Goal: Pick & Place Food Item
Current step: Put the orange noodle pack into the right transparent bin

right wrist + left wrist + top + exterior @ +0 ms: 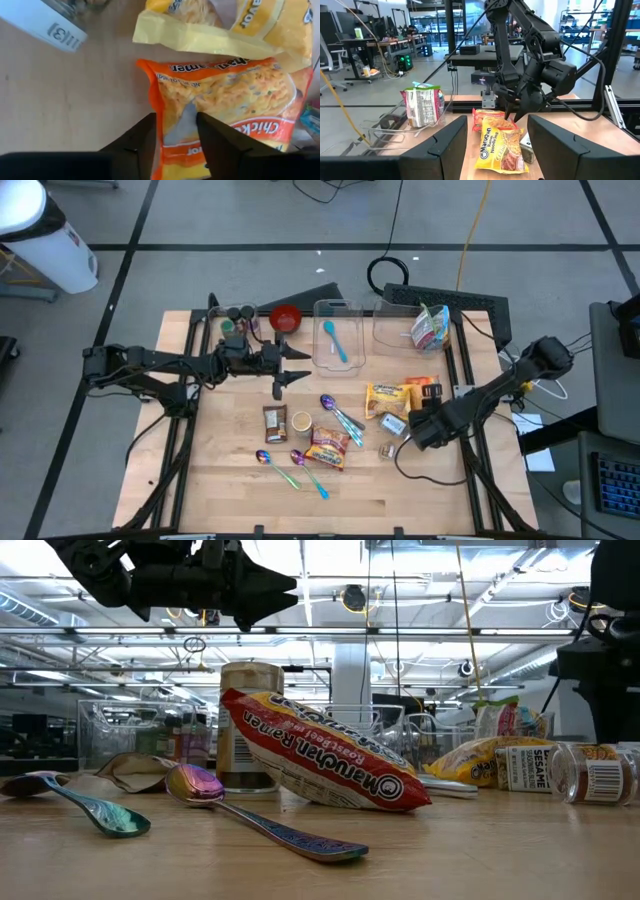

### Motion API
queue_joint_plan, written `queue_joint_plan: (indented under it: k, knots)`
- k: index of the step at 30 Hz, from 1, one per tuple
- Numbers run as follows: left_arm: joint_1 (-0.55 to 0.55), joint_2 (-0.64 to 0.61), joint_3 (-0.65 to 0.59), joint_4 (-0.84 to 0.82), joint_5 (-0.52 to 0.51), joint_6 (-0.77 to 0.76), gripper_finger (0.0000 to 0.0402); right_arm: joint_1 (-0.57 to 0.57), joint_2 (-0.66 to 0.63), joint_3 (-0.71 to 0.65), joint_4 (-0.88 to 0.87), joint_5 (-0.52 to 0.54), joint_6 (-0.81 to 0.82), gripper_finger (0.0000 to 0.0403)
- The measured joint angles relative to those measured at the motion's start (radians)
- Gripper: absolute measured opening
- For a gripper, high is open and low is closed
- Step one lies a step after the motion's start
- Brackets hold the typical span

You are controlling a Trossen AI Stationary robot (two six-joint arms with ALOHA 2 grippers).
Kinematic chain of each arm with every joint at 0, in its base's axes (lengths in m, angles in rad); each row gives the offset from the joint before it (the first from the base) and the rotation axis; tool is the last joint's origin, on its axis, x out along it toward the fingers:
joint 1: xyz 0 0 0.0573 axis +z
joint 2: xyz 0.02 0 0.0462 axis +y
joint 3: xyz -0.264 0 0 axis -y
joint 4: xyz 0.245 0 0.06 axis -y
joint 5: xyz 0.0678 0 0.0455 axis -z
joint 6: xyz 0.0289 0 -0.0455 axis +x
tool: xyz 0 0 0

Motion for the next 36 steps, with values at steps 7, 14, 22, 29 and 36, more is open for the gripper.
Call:
queue_joint_plan:
  k: [7,14,22,29,36]
  knots:
    - [0.0,0.0,0.0,0.001,0.0,-0.014,0.0216,0.0,0.072,0.0,-0.001,0.002,0.003,0.0054]
    - [0.0,0.0,0.0,0.002,0.0,-0.017,0.0216,0.0,0.067,0.004,-0.029,0.075,0.055,0.0005]
    - [0.0,0.0,0.0,0.004,0.0,-0.019,0.0216,-0.006,0.006,0.036,-0.039,0.104,0.064,0.0001]
    - [-0.001,0.0,0.0,0.026,0.002,-0.019,0.0216,-0.069,-0.062,0.168,-0.043,0.154,-0.014,0.0]
    - [-0.004,0.0,0.0,0.026,0.003,-0.018,0.0216,-0.189,-0.159,0.301,-0.05,0.149,-0.058,0.0]
